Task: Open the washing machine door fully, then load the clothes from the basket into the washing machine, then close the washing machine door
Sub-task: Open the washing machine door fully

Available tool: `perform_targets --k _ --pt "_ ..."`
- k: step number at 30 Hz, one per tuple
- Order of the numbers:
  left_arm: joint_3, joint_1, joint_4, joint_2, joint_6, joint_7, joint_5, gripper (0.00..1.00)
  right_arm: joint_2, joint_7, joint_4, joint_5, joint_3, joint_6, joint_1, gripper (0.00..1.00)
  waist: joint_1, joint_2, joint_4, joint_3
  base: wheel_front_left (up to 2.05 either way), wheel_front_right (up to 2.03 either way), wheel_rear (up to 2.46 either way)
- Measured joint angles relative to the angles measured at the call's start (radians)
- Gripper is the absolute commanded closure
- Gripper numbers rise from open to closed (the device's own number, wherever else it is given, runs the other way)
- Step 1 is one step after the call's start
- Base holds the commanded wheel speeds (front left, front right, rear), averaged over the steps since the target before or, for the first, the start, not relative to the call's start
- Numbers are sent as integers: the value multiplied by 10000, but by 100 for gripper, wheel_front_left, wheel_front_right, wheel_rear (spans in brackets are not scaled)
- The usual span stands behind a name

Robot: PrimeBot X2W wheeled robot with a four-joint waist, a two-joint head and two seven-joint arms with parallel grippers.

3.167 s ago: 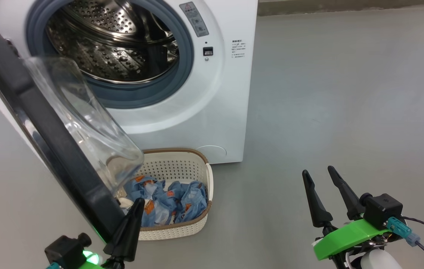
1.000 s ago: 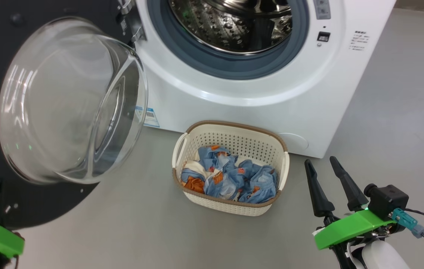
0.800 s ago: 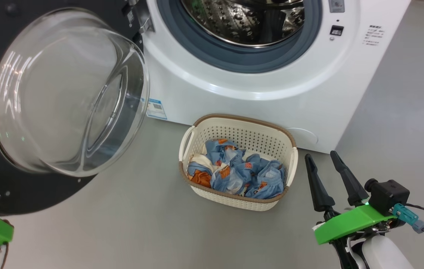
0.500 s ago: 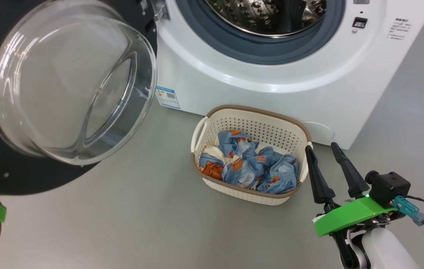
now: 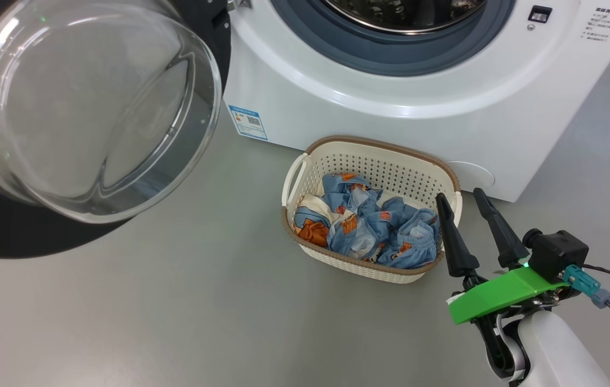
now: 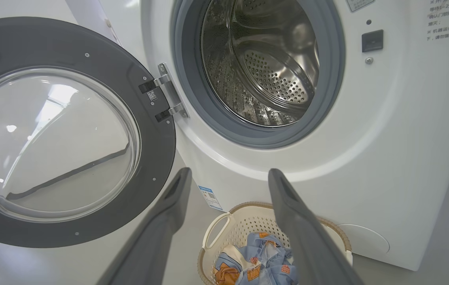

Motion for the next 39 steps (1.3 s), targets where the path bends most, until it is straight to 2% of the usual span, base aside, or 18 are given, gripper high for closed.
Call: perform_targets --k 9,18,36,37,39 --pt "-619 -282 399 322 -12 -213 -460 100 -2 0 15 13 50 0 -1 0 0 0 -253 22 0 0 0" --pt "-1158 -316 546 380 -12 -441 -807 100 -4 0 15 15 50 0 0 0 0 0 -324 -156 0 0 0" --pt "-2176 686 -681 506 -10 -884 -1810 99 0 0 -29 119 56 0 274 0 0 0 -521 -691 0 0 0" --pt "-2201 763 -819 508 -10 -938 -1860 72 2 0 -35 119 42 0 273 0 0 0 -535 -723 0 0 0" --pt "-2228 915 -1089 510 -10 -965 -1904 45 2 0 -36 134 23 0 273 0 1 0 -567 -799 0 0 0"
